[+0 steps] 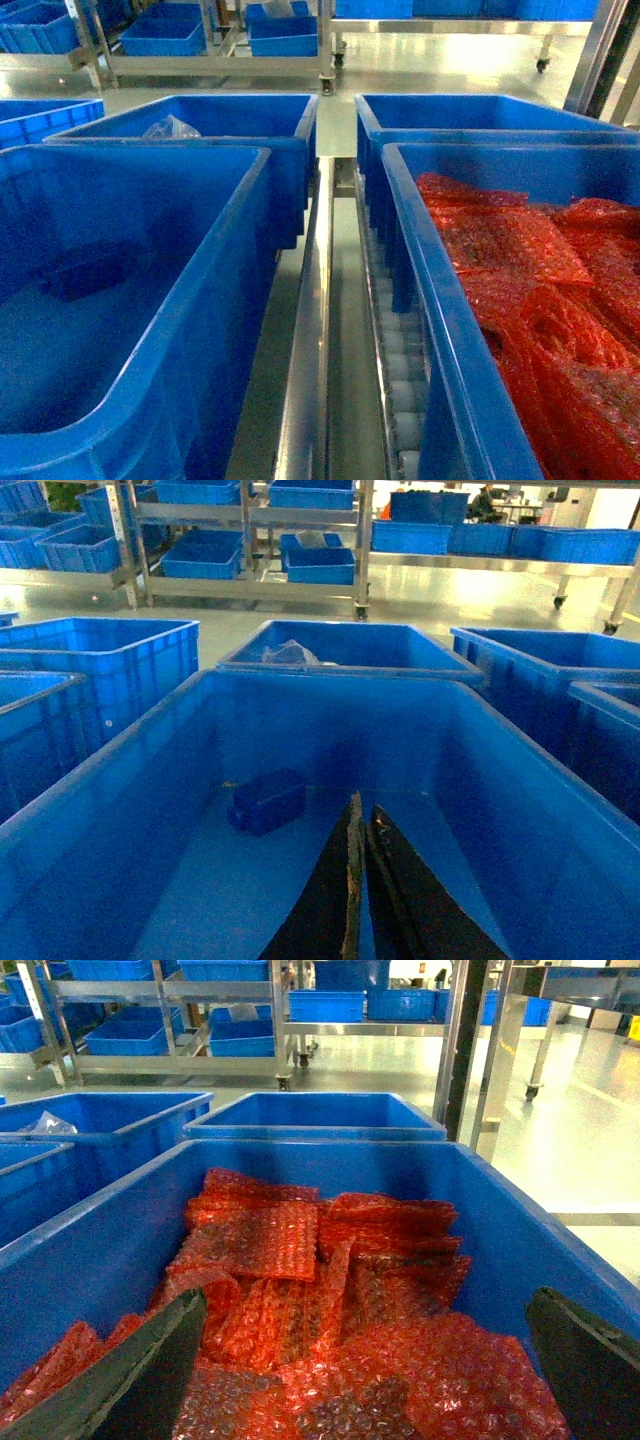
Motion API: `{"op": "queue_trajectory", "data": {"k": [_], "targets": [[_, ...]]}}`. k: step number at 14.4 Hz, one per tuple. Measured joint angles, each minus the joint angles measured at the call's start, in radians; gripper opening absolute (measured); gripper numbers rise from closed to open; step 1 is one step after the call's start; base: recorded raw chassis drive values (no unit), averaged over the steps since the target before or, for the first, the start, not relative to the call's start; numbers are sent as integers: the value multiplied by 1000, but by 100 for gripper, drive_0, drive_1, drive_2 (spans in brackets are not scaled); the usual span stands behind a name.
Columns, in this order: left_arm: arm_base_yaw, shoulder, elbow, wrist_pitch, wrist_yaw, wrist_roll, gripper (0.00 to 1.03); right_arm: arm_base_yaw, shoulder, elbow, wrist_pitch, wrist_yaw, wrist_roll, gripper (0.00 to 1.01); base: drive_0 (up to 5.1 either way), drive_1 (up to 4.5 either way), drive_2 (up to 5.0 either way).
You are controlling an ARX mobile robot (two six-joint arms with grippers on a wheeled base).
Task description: Pick blue part to blue bin on bottom shelf
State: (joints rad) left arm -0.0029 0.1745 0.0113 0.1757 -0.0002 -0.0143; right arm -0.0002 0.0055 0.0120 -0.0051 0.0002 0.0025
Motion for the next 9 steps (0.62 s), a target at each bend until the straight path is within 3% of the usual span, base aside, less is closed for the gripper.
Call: {"op": "queue_trajectory", "data": {"k": [2,5,8,9], "targets": [[0,-159,0,-188,-1,0,2,0,0,0,0,0,0,98,0,0,0],[0,-164,1,-177,0,3,2,0,0,0,0,0,0,98,0,0,0],[0,-164,1,-180,0,3,38,0,0,0,0,0,0,98,0,0,0],[0,-164,1,-180,0,3,43,0,0,0,0,0,0,98,0,0,0]]}}
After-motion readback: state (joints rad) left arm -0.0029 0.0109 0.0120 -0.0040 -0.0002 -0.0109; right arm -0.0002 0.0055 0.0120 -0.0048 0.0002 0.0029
